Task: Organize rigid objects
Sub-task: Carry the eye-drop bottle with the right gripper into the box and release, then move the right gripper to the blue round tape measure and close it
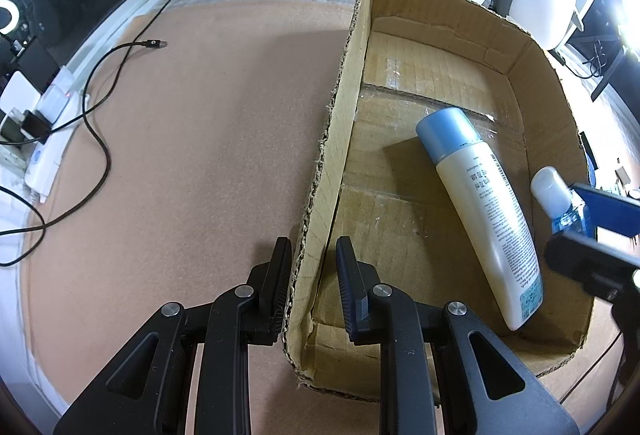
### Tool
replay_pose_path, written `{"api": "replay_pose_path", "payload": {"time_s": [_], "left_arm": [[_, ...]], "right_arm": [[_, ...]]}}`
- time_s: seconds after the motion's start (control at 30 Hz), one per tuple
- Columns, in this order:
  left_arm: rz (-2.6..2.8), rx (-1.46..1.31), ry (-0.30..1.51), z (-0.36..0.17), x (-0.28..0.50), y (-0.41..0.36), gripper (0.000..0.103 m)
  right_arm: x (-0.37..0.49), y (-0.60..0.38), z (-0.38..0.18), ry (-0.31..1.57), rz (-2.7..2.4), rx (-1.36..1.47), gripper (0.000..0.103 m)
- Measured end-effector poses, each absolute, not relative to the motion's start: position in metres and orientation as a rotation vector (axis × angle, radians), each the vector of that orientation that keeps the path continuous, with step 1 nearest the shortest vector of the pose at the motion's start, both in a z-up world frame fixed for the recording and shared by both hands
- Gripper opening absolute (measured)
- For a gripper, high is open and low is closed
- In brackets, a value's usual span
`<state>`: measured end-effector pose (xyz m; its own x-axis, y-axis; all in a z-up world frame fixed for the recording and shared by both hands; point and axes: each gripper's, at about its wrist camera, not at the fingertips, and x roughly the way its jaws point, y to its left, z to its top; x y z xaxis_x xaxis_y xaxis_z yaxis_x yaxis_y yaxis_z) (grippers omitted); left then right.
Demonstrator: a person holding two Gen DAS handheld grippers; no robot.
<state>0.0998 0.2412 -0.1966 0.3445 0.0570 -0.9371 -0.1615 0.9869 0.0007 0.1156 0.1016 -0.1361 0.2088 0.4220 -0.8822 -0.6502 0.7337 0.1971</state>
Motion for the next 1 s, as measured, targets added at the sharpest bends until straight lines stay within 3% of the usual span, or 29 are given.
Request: {"api": "replay_pose_path", "payload": {"time_s": [0.23, 0.3, 0.37, 1.0], "left_arm": [[0.144, -0.102, 1.212, -0.197, 0.1, 0.241, 0.02], [0.146, -0.102, 1.211, -0.196, 0.1, 0.241, 0.02], [0.146, -0.102, 1.21, -0.197, 0.1, 0.241, 0.02], [0.149, -0.087, 1.209, -0.197, 0.098, 0.241, 0.02]], "right_arm": [[0.112, 0.107, -0.135, 1.12, 0.774, -0.245, 0.034], [0.112, 0.105, -0.133, 1.112, 0.768, -0.238, 0.048], [0.113, 0.102, -0.13, 1.096, 0.76, -0.23, 0.053], [0.14, -0.016, -0.124, 1.078, 0.479, -0.093, 0.053]]}}
